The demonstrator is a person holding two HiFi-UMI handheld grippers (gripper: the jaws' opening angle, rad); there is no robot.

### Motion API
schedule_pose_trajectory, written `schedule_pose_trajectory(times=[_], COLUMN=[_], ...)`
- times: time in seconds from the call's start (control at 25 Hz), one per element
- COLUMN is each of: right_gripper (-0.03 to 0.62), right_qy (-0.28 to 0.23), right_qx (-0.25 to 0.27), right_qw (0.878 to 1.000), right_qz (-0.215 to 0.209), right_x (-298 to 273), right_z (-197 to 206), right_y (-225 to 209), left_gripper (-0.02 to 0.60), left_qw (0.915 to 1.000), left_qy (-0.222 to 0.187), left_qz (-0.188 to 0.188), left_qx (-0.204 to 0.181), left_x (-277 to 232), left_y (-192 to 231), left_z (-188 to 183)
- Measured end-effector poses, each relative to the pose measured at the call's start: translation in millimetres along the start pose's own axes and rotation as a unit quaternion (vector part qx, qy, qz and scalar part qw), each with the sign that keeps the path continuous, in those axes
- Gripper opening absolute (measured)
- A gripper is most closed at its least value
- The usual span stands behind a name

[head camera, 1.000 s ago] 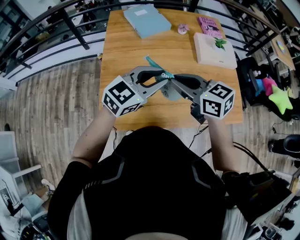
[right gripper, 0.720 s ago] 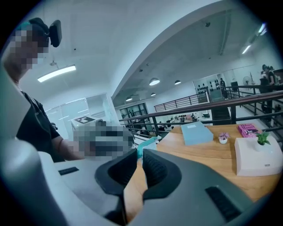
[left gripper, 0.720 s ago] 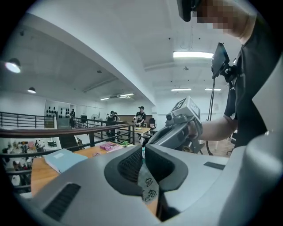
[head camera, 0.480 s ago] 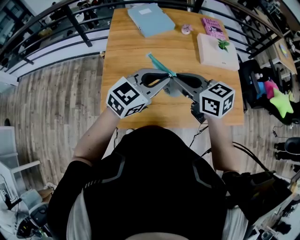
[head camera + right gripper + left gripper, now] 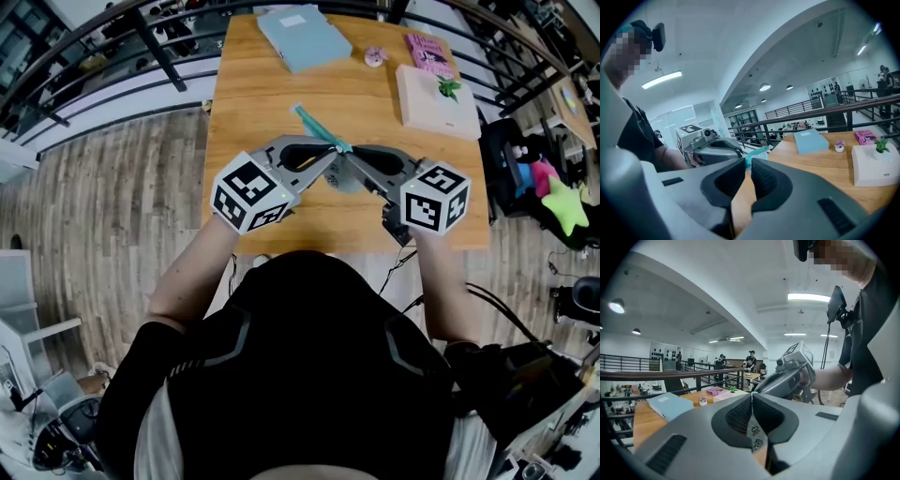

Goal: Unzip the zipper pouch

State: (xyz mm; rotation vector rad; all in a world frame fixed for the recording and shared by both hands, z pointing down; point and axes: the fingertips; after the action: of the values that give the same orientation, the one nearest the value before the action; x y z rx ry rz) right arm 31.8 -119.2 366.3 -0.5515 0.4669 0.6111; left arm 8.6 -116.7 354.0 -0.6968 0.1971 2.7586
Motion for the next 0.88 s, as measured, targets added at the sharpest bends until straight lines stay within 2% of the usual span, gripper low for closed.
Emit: schedule_pose_trajectory(times=[0.36, 0.52, 0.88], right_gripper=[0.046, 0.046, 0.046], right_qy=[0.036, 0.032, 0.039], right_qx=[0.044, 0.028, 0.022], right_qw=[0.998, 0.999, 0.999], right_qz=[0.012, -0.004, -0.004], right_x=[-3, -4, -4], right_z=[5, 7, 12], right_y=[5, 5, 0], left_gripper=[0.031, 0.031, 0.031], left_qw=[0.9983, 0.9976, 0.9942], left_qy=[0.007, 0.010, 0.020], left_qz=[-0.012, -0.023, -0.062], left_qx=[0.057, 0.065, 0.085], left_x=[5, 13, 28], left_y=[14, 27, 53], left_z=[4, 8, 20])
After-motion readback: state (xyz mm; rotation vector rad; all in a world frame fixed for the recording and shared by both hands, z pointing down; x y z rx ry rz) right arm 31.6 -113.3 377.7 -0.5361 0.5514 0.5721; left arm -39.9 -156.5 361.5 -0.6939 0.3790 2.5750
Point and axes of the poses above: the fingertips, and each gripper's own axes: x backward along the fingers, y to its left, z out of its underside, and after that the axes turned 15 degrees about y, right-handed
